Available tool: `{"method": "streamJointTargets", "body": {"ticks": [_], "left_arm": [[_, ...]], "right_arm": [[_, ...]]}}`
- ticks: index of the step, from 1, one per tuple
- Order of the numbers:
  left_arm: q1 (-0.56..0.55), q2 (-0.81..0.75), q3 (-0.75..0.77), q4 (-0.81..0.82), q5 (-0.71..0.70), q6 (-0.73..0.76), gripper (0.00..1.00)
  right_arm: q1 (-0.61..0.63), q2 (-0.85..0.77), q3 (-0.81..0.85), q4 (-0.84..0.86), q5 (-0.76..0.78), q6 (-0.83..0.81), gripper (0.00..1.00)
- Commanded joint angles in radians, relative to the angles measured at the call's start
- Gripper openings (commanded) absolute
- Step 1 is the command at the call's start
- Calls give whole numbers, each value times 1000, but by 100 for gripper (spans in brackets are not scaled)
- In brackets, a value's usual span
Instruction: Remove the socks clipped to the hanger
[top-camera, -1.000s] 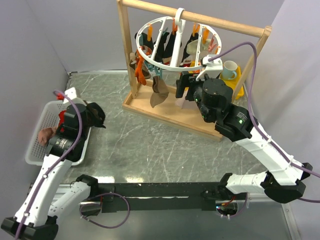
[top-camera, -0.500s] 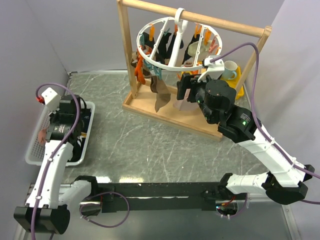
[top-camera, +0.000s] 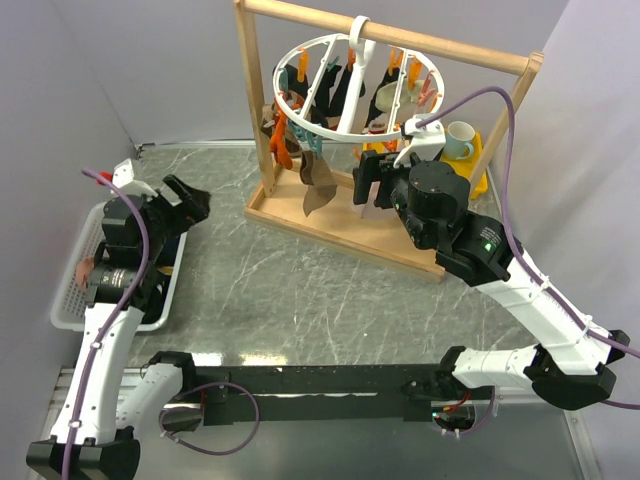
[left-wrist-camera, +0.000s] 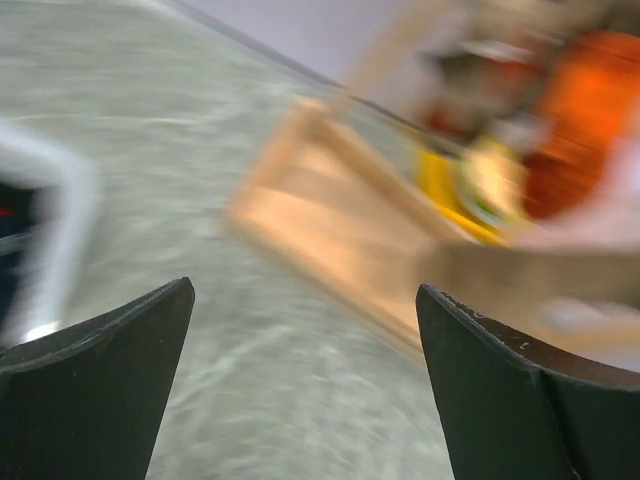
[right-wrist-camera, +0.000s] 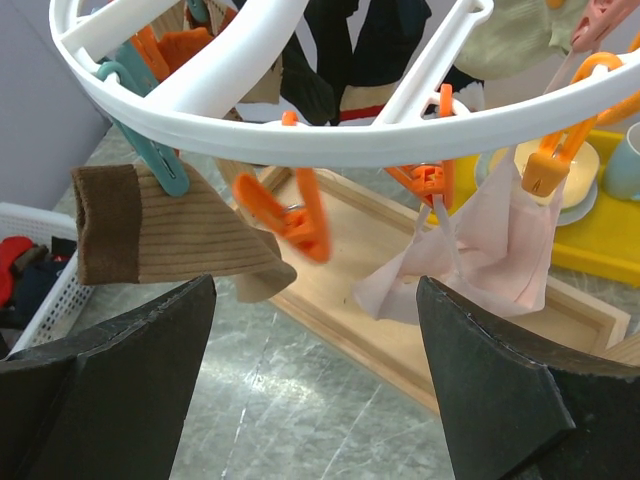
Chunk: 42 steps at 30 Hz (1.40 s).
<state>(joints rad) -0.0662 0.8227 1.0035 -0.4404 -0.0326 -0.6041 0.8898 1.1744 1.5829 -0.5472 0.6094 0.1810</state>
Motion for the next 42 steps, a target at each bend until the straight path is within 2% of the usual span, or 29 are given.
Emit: {"method": "streamJointTargets", "body": {"ticks": [1,4,7,8,10,11,14,19,28,35,38,39,41,42], "left_arm": [[-3,-19,-48,230,466,-43,99],[-29,-56,-95,366,529,-91,99],[-89,-76,-120,509,578,-141,99],[-142,-74,-118,531,580,-151,99],[-213,-62,-92,554,530,-152,99],[-292,-56,-82,557,505,-148,100],[-433,-16,-34,549,409,-125,99],[-549,81,35,530,303,-85,99],[-590,262,188,454,129,-14,95],[-589,351,239,486,99,-6,90],[-592,392,259,499,114,-2,81],[-592,401,265,496,112,3,74],[-592,420,276,499,102,6,69],[-590,423,273,508,96,12,62]], "right_arm": [[-5,-21,20,-3,-16,5,89],[-5,-21,22,-8,-23,3,89],[-5,-25,23,-16,-26,9,89],[-6,-27,25,-16,-28,12,90],[-5,-27,29,-23,-28,18,90],[-6,-27,29,-26,-30,20,90],[-8,-27,29,-31,-31,28,90],[-6,-35,29,-39,-36,38,90],[-8,-25,81,-71,-34,32,91],[-6,-68,66,-63,-33,34,91],[-6,-96,49,-63,-25,41,91],[-6,-105,40,-62,-25,41,91],[-8,-136,9,-46,-25,43,91],[-6,-148,-3,-36,-26,41,91]]}}
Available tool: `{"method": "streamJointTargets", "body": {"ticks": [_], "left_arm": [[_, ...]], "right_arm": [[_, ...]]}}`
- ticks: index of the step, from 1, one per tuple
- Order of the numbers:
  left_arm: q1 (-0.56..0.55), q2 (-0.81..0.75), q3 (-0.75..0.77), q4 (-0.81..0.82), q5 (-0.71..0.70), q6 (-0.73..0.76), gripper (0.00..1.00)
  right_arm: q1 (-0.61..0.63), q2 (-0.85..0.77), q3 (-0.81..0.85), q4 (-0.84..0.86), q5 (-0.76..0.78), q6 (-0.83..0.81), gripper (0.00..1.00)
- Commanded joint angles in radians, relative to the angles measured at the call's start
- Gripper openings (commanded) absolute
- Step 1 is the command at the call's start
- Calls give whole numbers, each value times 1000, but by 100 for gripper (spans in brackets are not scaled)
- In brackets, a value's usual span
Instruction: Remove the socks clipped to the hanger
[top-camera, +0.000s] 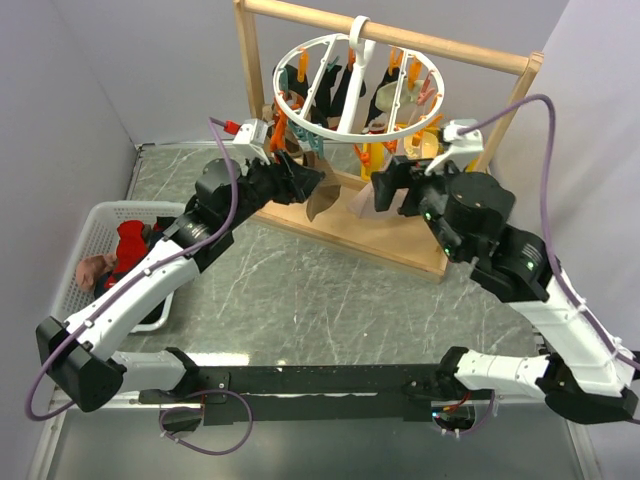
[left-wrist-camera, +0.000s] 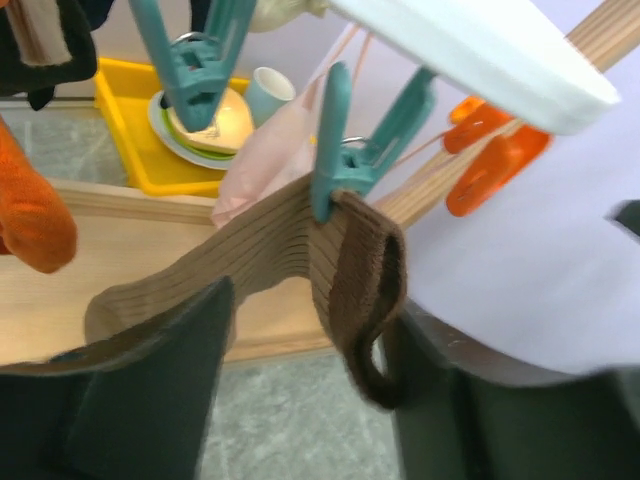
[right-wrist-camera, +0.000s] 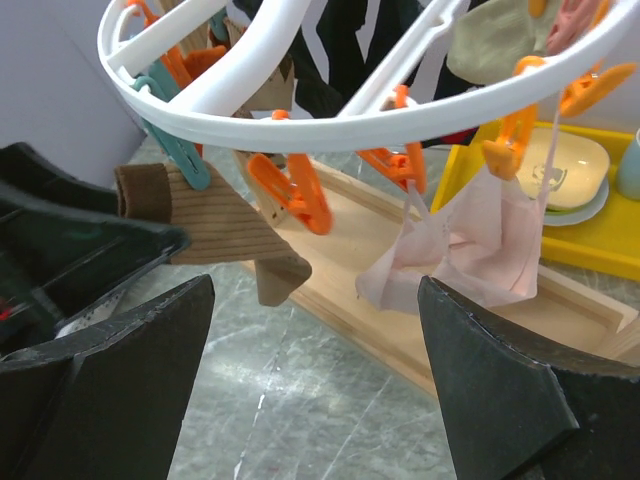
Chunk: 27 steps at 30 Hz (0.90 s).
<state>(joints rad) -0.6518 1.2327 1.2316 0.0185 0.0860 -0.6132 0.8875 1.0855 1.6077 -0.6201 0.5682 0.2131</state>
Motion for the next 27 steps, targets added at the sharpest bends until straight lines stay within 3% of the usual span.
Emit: {"method": "streamJointTargets", "body": {"ticks": [1,2,3,6,15,27], "left_arm": [[-5,14,37,57,-31,24,57],[-5,13,34,70,-41,27,50],[-5,11,32,75,-42,35,31],[-6,11,39,71,-35,46,1],[-22,-18,31,64,8,53,1],[-161,-19,-34,156,-69,53,1]], "right_arm": [[-4,-82,-54,46,13,9,91],[-4,-93,-66,65,13,15,91],[-5,-101,-77,72,10,16,91],[-4,-118,-92,85,2,20,92],[-5,-85,-55,108,-93,48,95],[-12,86,156,-7,-160,143,94]]}}
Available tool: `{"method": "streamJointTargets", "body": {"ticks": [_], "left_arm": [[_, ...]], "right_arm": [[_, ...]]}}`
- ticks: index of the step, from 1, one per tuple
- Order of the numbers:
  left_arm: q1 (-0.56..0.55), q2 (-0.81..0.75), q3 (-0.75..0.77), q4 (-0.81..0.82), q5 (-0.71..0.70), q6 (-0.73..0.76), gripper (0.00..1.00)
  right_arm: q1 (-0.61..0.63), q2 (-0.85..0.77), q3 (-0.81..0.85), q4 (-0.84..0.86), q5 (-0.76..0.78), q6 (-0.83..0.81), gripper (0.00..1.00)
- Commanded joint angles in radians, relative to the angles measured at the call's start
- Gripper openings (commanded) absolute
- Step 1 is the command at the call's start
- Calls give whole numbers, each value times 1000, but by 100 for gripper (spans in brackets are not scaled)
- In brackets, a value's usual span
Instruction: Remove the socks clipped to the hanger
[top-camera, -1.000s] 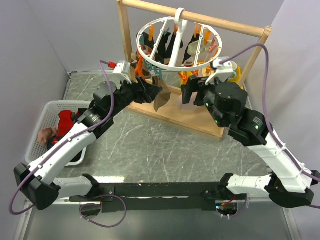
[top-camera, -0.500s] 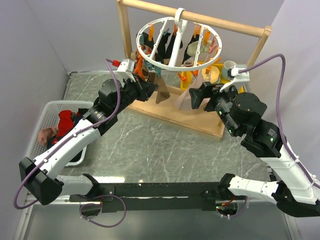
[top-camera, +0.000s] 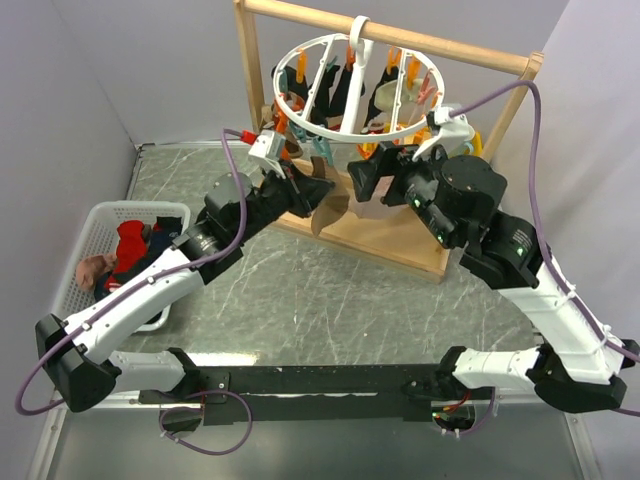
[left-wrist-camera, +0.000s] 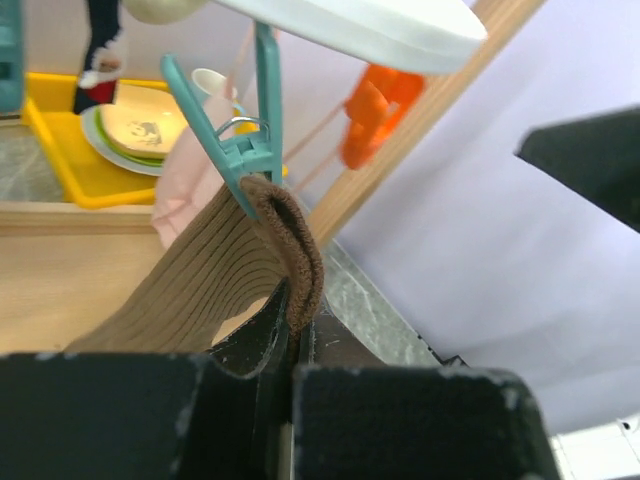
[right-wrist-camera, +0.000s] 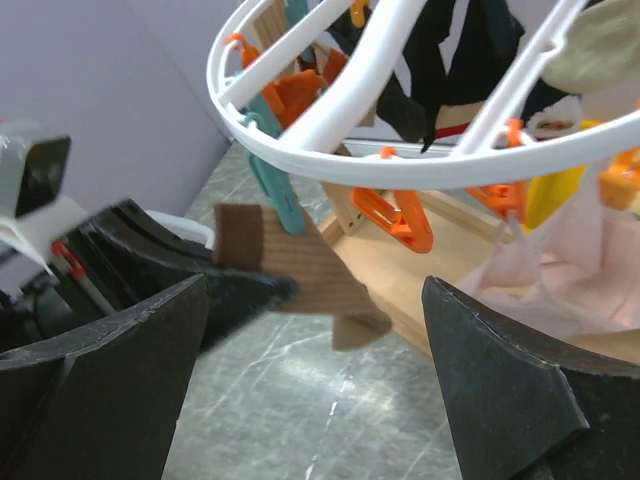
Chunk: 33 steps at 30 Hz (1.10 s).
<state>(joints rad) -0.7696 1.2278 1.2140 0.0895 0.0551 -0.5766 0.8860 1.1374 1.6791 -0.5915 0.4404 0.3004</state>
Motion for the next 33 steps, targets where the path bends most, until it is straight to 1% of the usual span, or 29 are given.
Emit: {"method": "streamJointTargets", "body": {"ticks": [1,4,6,13,15,18,21,30,33], "left_arm": [[-66,-8,-16,90,-49,21,1],[-105,10,-2,96,-66,40,1],[-125,21,8,99,-110,55,1],[-217,45,9,150,-201,92,1],[-238,67,25,148,-221,101,1],[-266,91,54,138,-264,121,1],[-290,105,73,135,-297,152,1],[-332,133,105,131,-330,176,1],[-342,144,113,130,-334,181,1]], "right_arm": [[-10,54,99,-48,-40,71,93],[-10,85,136,-85,-49,89,90],[-12,113,166,-119,-42,97,89],[-10,194,266,-209,35,86,90],[-9,214,287,-225,83,83,89],[-10,231,292,-245,161,63,88],[-10,234,281,-251,196,46,87],[-10,262,281,-240,242,22,81],[-12,260,272,-217,244,6,77]]}}
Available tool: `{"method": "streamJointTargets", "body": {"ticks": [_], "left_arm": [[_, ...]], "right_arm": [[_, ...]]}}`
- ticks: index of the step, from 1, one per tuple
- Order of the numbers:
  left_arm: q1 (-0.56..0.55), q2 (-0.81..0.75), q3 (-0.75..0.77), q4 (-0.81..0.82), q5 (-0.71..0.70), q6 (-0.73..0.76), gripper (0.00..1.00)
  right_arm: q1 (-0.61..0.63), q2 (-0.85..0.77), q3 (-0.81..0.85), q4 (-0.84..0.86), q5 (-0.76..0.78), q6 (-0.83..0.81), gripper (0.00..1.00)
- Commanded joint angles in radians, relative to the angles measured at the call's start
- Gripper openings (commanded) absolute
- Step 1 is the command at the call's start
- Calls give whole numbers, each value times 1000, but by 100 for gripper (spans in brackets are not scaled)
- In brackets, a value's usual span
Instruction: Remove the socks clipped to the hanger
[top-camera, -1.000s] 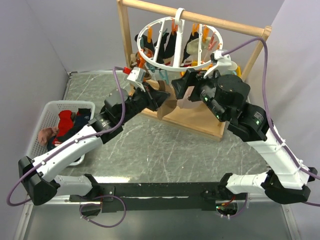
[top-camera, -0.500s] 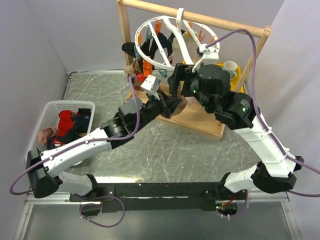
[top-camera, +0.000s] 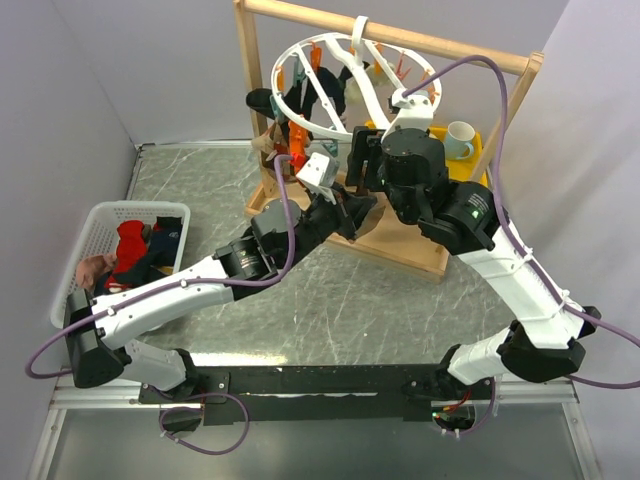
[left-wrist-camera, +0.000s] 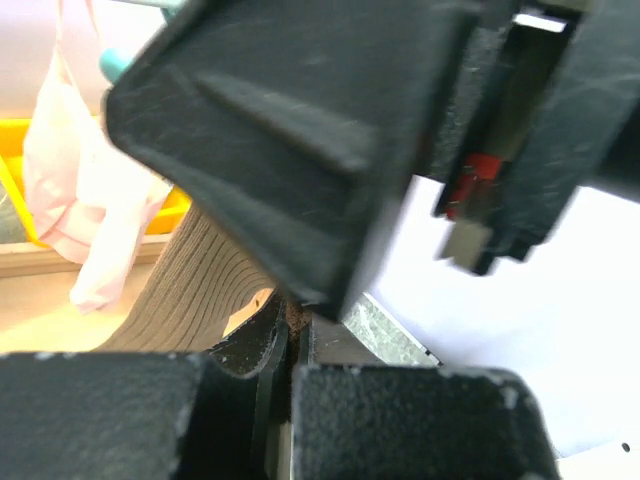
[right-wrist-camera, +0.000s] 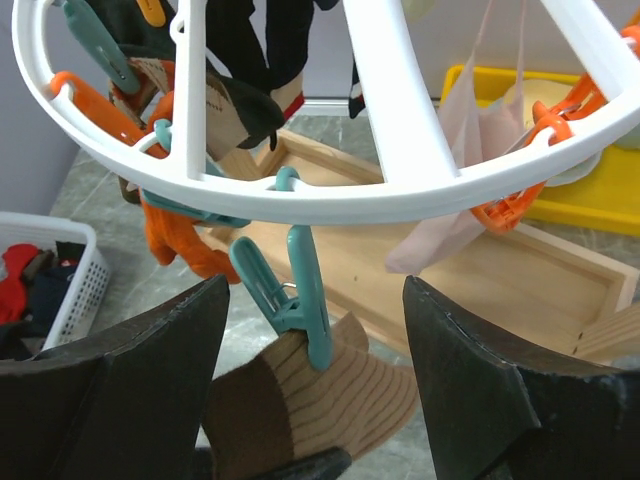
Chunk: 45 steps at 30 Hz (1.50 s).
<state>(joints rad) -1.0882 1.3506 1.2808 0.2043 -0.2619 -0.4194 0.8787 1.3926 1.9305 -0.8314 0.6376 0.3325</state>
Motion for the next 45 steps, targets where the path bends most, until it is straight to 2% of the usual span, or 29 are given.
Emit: {"method": "streamJointTargets", "body": {"ticks": [1,7,10,14,16,19,25,30,36,42,45], "left_arm": [[-25,21,48,15,-17,25,1],[-36,22,54,15,-14,28,1],[-41,15,51,12,-20,33,1],[-42,1,31,20,-22,37,1],[-41,-8,25,24,-25,41,1],[-41,-16,11,27,-30,38,1],[-41,-34,-21,1,-16,-1,1],[-41,-102,-121,-26,-10,-54,1],[-41,-191,-187,-163,-5,-56,1],[-41,-298,-245,-285,-77,-65,1],[-36,-334,-244,-403,-189,-71,1]], "right_arm": [[-4,5,19,32,42,-36,76],[-32,17,27,48,-4,-82,68],[-53,16,21,54,-24,-84,59],[-67,9,4,60,-52,-78,42],[-69,9,2,61,-50,-79,40],[-73,6,-1,69,-46,-79,32],[-78,-18,-44,104,-47,-78,31],[-83,-24,-62,109,-62,-78,31],[-86,-33,-76,115,-65,-85,30],[-90,-50,-90,120,-67,-82,31],[-89,-52,-93,115,-69,-78,39]]}}
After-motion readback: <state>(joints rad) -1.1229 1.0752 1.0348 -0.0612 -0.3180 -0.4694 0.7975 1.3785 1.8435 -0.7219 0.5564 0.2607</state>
